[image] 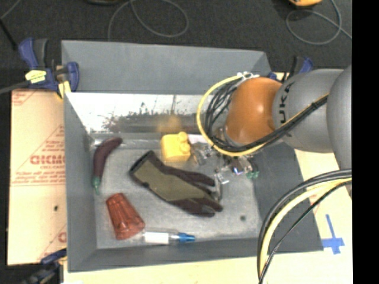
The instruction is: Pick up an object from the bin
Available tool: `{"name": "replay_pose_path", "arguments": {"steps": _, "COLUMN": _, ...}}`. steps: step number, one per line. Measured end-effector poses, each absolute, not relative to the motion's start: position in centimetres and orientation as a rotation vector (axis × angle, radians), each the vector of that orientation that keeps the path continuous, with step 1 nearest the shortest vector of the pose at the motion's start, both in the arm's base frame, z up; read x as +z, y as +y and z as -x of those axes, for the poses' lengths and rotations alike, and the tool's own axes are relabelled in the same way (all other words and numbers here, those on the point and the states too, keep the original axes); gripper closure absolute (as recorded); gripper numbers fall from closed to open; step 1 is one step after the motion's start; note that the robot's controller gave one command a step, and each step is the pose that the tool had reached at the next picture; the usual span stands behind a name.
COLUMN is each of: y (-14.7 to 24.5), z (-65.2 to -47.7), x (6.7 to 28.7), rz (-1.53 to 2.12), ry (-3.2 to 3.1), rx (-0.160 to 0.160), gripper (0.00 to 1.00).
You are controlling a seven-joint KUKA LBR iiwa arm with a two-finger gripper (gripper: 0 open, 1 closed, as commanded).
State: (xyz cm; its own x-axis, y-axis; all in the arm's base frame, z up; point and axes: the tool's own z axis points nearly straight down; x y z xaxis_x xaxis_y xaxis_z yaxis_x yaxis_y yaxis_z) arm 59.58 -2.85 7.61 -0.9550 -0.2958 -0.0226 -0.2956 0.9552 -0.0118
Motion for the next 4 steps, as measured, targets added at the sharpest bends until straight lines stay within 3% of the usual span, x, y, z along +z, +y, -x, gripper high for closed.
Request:
{"name": "replay_pose_path", "arguments": {"steps": 1, "y": -0.4, "z": -59.8, "x": 9.1, "rz": 0.407, "ry": 3.101, "rx": -0.007, "gripper": 0.0}}
{"name": "replay_pose_path", "arguments": {"steps": 2, "y": 2.5, "z": -55.9, "x": 7.3, "rz": 0.487, "ry": 3.072, "rx": -0.016, "gripper": 1.0}}
{"name": "replay_pose_path", "arguments": {"steps": 4, "y": 2.5, "z": -55.7, "x": 7.9, "rz": 0.488, "ry": 3.075, "rx": -0.015, "gripper": 1.0}}
